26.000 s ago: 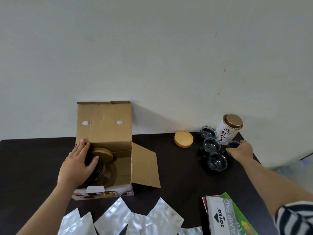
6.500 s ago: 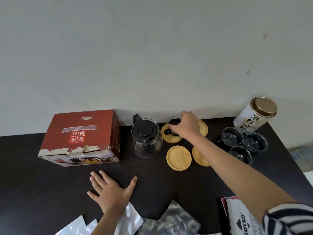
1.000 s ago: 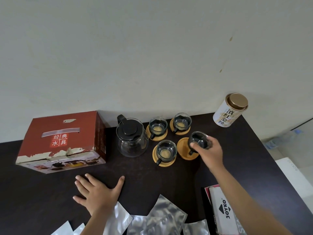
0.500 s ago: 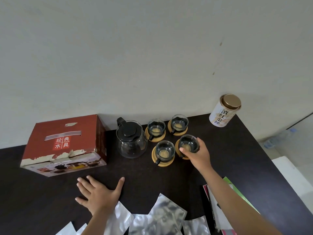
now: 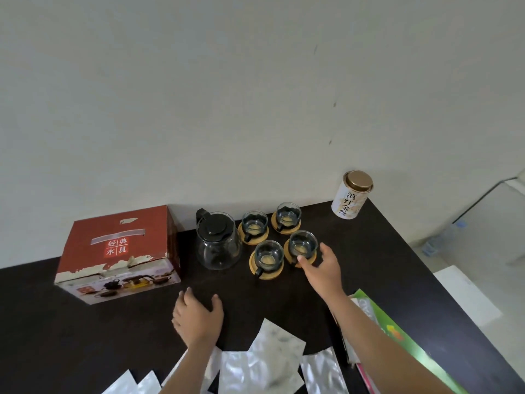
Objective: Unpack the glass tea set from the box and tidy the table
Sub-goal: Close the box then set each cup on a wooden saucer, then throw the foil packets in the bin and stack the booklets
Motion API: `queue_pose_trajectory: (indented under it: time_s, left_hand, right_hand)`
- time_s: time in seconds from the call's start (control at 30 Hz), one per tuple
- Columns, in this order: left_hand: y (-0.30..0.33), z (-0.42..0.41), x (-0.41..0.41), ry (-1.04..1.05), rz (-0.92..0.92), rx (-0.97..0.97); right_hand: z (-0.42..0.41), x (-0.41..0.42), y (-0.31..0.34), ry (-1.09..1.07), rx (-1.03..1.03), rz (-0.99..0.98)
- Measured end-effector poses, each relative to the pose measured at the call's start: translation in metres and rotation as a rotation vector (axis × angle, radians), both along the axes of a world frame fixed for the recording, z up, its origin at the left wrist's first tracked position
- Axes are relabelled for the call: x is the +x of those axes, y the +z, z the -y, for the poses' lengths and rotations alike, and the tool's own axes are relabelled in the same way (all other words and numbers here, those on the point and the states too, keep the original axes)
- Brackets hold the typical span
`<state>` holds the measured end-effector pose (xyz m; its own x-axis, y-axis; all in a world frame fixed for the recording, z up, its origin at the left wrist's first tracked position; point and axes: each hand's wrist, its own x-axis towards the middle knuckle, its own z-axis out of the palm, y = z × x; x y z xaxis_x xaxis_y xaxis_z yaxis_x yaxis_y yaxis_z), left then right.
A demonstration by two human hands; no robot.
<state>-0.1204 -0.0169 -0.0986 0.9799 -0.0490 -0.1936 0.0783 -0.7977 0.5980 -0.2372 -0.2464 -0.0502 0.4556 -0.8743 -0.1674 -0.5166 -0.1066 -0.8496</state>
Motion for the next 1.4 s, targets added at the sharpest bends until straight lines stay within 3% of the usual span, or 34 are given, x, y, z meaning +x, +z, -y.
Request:
queue_pose_trajectory:
  time_s: [0.23, 0.37, 0.53, 0.73, 1.17, 1.4]
  left_hand:
    - [0.047, 0.107, -0.042, -0.312, 0.224, -0.245]
    - [0.060, 0.199, -0.048, -0.467, 0.324, -0.263]
    - [0.064, 0.311, -0.049, -0.593, 0.224, -0.269]
    - [0.052, 0.401, -0.031, -0.552, 0.022, -0.256]
    - [0.025, 0.456, -0.014, -0.605, 0.064, -0.278]
    - [0.031, 0.433, -0.002, -0.630, 0.027, -0.333]
  right_hand:
    - [0.057, -0.015, 0.031, 0.023, -0.063, 0.077]
    - [0.119, -0.012, 0.045, 0.057, -0.152, 0.151]
    - [0.208, 0.006, 0.061, 0.098, -0.371, 0.166]
    - [0.281, 0.028, 0.046, 0.227, -0.383, 0.014]
    - [0.306, 0.033, 0.024, 0.268, -0.443, 0.074]
    - [0.285, -0.003, 0.034, -0.048, -0.394, 0.348]
